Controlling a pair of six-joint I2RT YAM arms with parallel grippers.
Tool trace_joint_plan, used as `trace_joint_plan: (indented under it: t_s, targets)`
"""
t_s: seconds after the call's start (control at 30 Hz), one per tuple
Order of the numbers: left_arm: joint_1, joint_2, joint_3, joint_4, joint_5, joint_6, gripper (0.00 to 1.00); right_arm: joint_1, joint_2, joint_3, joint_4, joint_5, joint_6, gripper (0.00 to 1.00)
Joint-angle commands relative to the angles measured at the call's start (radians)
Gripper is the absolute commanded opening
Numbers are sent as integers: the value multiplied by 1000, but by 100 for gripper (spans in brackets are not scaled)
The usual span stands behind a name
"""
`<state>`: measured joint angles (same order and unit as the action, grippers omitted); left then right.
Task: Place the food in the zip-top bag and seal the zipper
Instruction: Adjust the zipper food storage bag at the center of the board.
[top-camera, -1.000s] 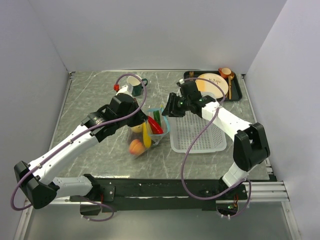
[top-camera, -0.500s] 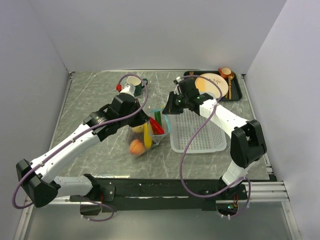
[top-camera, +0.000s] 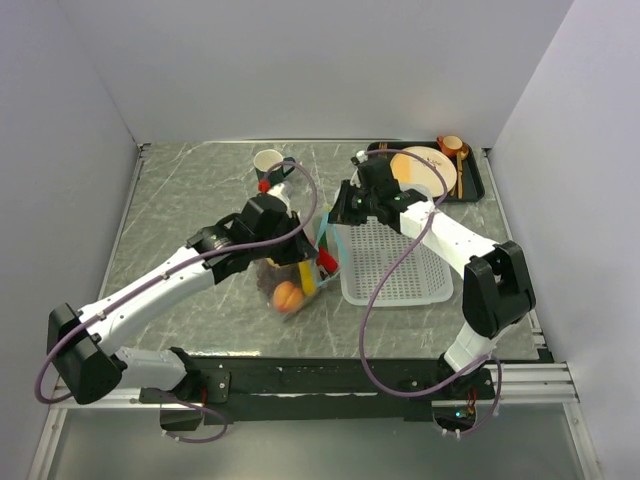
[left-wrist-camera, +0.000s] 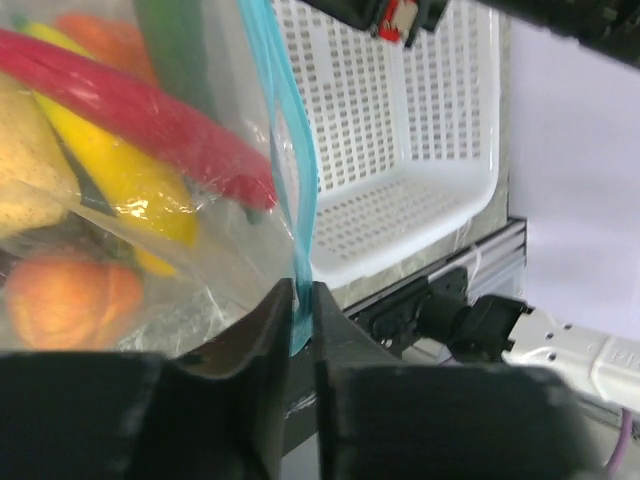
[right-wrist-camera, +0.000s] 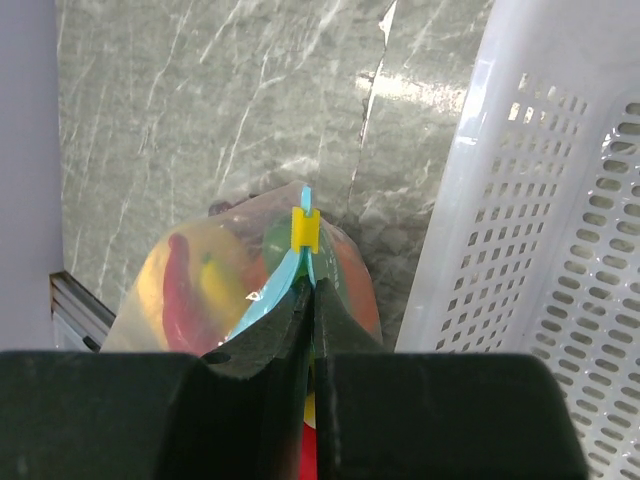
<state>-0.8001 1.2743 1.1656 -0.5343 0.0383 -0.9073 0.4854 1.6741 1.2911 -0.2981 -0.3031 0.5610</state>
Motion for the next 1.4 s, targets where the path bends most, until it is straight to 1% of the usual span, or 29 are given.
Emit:
trace_joint_plan:
  t_s: [0.0,0.03,0.07,0.13,0.17,0.23,0.33,0.37,0.4,0.43,0.5,0.53,0.57,0.6,0.63,0.67,0.7,0.73,0.8,0.83,0.87,0.93,0.97,1.03,1.13,1.17,1.27,1.37]
  targets:
    - [-25,0,-4,60,49,-5,24,-11,-53,-10,68,44,10,10]
    - [-27,-3,-9,82,61,-4,28,-11,-53,-10,63,45,8,10]
    - [-30,-4,-12,92,69,-2,39,-13,-51,-10,63,45,7,10]
    - [-30,-6,-18,115,93,7,53,-14,-53,-12,70,45,8,10]
    - [-30,-3,-20,147,139,13,56,-16,-53,-12,68,44,8,10]
    - [-30,5,-1,151,153,22,56,-18,-56,-10,71,47,7,10]
    - [-28,-24,32,97,37,34,57,-24,-62,-4,68,42,-1,10]
    - [-25,-36,45,50,-65,42,60,-24,-63,-1,68,41,-4,9]
    - [-19,-61,71,33,-107,51,63,-24,-73,-4,73,36,-12,9]
    - [-10,-72,81,24,-148,79,70,-24,-77,-7,77,33,-15,9]
    - [42,-95,94,11,-205,111,73,-25,-91,-15,89,18,-24,9]
    - [70,-98,94,11,-207,132,73,-25,-94,-16,93,13,-26,9]
    - [123,-99,92,13,-203,140,74,-25,-97,-16,93,9,-27,9]
    - [146,-101,82,28,-184,151,73,-25,-105,-16,93,1,-29,9]
    - [163,-99,77,31,-176,163,69,-24,-108,-18,94,-1,-27,10]
    - [183,-98,74,34,-169,168,68,-25,-111,-18,93,-1,-23,9]
    - [183,-93,65,40,-160,169,66,-25,-117,-18,90,2,-21,9]
    - [183,-90,59,45,-131,165,61,-25,-119,-18,86,5,-18,9]
    - [183,-90,16,56,-92,133,54,-25,-125,-18,74,13,-4,9]
    - [183,-92,-6,72,-50,122,51,-27,-131,-22,80,3,0,9]
    - [183,-96,-58,85,-46,111,51,-36,-145,-47,95,-26,28,8]
    - [183,-108,-98,114,-49,81,51,-50,-163,-82,181,-126,68,8]
    - [183,-112,-130,129,-51,74,52,-54,-177,-91,191,-134,80,8]
    - [183,-121,-147,154,-60,56,54,-54,-188,-82,175,-145,79,8]
    - [183,-128,-136,139,-84,41,57,-54,-206,-43,160,-194,66,7]
    - [183,-136,-130,116,-113,35,57,-54,-214,-18,162,-224,69,7]
    - [183,-191,-133,82,-158,5,55,-53,-217,17,160,-234,91,8]
    - [183,-275,-153,59,-155,-7,56,-53,-202,37,137,-211,91,8]
